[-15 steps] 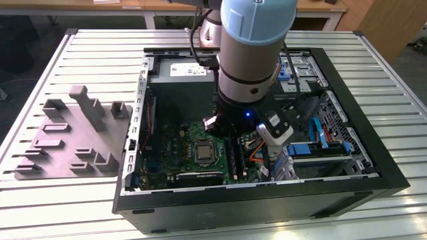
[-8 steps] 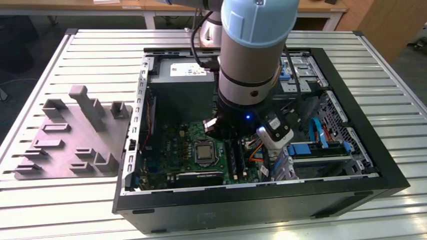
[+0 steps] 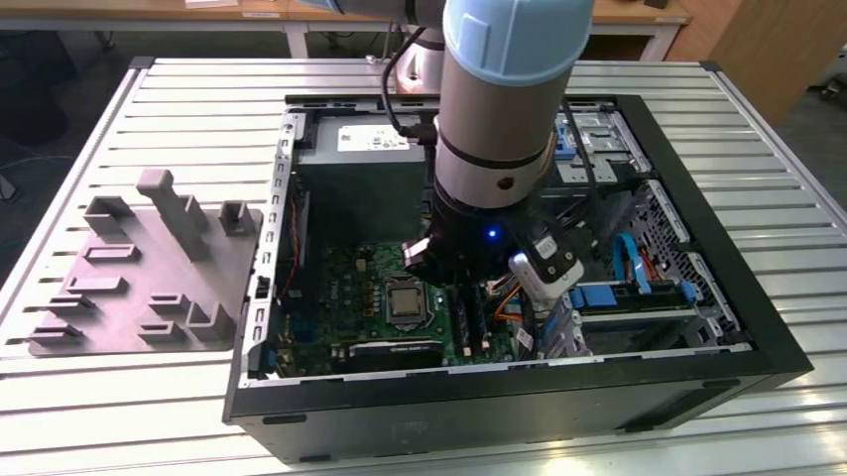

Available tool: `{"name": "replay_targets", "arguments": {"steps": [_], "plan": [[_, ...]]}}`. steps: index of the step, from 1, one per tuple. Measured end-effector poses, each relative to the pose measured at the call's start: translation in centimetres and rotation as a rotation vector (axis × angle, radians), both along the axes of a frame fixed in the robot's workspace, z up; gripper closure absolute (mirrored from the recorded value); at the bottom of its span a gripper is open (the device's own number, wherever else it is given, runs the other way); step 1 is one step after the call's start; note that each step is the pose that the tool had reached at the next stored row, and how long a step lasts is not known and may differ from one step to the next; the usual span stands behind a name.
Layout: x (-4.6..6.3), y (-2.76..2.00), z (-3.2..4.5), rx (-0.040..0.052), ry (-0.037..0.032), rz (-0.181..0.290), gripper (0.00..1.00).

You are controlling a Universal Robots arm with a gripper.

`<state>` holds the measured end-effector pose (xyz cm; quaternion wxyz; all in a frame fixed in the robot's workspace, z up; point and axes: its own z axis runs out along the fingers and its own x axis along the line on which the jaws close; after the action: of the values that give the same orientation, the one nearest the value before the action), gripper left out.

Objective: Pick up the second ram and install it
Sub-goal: 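Press down the second ram until it locks into place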

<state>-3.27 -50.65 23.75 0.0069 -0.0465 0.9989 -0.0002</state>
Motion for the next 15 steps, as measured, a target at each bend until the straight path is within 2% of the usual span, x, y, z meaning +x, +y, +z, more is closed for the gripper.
{"name": "replay_targets", "arguments": {"steps": [4, 7, 10, 15], "plan": [[0.41, -0.31, -0.03, -0.0007, 0.006, 0.0, 0.9], [0.44, -0.75, -0.03, -0.0017, 0.0083, -0.002, 0.9], [0.52, -0.9, -0.14, -0.0019, 0.0116, -0.006, 0.9], [0.59, -1.03, -0.25, -0.0019, 0.013, -0.009, 0.9]]}}
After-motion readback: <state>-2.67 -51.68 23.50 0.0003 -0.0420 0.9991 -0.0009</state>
